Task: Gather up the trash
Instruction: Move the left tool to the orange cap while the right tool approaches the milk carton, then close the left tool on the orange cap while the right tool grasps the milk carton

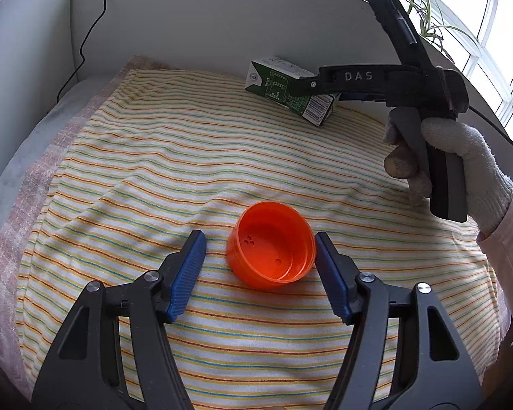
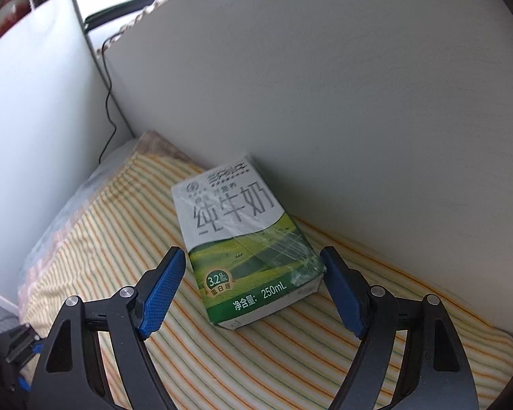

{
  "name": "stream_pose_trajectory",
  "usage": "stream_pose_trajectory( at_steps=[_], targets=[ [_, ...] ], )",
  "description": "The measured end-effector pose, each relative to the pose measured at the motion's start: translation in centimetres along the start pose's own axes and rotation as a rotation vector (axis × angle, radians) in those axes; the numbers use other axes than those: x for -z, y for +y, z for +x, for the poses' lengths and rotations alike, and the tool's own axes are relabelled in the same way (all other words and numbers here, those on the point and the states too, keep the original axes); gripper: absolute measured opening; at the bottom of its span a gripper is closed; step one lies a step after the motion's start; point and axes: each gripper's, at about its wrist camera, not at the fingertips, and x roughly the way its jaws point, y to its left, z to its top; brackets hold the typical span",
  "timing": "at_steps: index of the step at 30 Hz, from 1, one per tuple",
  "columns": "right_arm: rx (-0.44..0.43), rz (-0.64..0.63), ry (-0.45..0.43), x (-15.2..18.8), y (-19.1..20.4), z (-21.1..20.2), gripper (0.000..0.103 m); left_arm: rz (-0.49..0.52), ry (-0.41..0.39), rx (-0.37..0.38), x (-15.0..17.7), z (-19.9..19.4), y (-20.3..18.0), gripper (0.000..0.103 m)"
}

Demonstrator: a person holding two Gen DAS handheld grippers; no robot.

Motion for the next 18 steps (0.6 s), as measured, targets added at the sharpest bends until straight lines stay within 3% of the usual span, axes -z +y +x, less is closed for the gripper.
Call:
stream_pose_trajectory(
  at_steps=[7,8,9,18],
  targets=[
    [0.081,-0.043,0.044,0.5,1.7,1.4,0.08,0.003,-0.01,0.0,0.2,-0.2,-0.3,0.055],
    [0.091,-0.039,0.052,0.6,1.8,1.7,0.077,0.002,-0.011,-0.001,0.2,-0.3,-0.3,0.053],
    [0.103,-0.036,0.055,0.7,1.9,1.7,0.065,0.001,-0.013,-0.002,0.2,-0.3,-0.3,0.052],
    [0.135,-0.005,0.007,2.4,3.9,-1.3,0.064,0.022,-0.015,-0.013,0.8,-1.5,-0.7,0.052]
  ],
)
